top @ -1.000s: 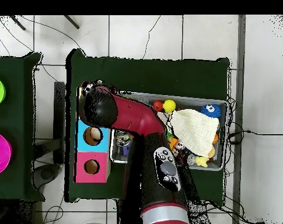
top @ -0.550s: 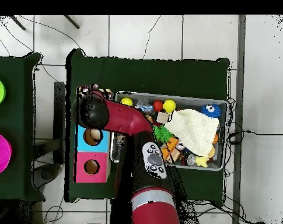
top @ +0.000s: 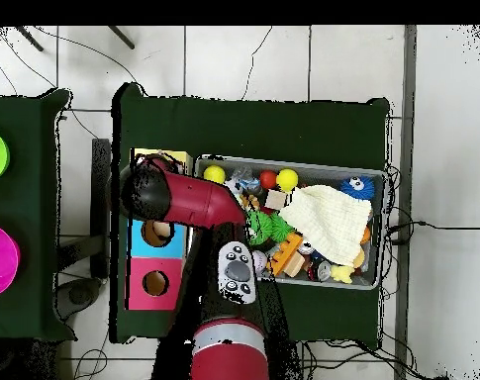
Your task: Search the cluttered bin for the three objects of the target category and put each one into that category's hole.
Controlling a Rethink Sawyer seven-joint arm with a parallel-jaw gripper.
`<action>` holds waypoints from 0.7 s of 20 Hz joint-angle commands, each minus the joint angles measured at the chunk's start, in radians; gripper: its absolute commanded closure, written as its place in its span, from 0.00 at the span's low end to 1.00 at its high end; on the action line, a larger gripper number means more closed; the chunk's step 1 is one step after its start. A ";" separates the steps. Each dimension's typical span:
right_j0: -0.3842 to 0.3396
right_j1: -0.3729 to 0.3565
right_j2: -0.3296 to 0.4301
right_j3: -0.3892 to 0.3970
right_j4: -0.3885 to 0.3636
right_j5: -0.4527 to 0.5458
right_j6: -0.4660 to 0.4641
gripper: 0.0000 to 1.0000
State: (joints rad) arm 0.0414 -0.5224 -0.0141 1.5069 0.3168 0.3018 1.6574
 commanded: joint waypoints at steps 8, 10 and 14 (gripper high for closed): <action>0.067 0.160 -0.134 -0.045 0.012 0.368 0.274 1.00; 0.078 0.172 -0.154 -0.065 0.006 0.432 0.282 1.00; 0.082 0.183 -0.158 -0.071 0.016 0.454 0.289 1.00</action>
State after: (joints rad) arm 0.1219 -0.4672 -0.1498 1.3866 0.3345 0.5237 1.6600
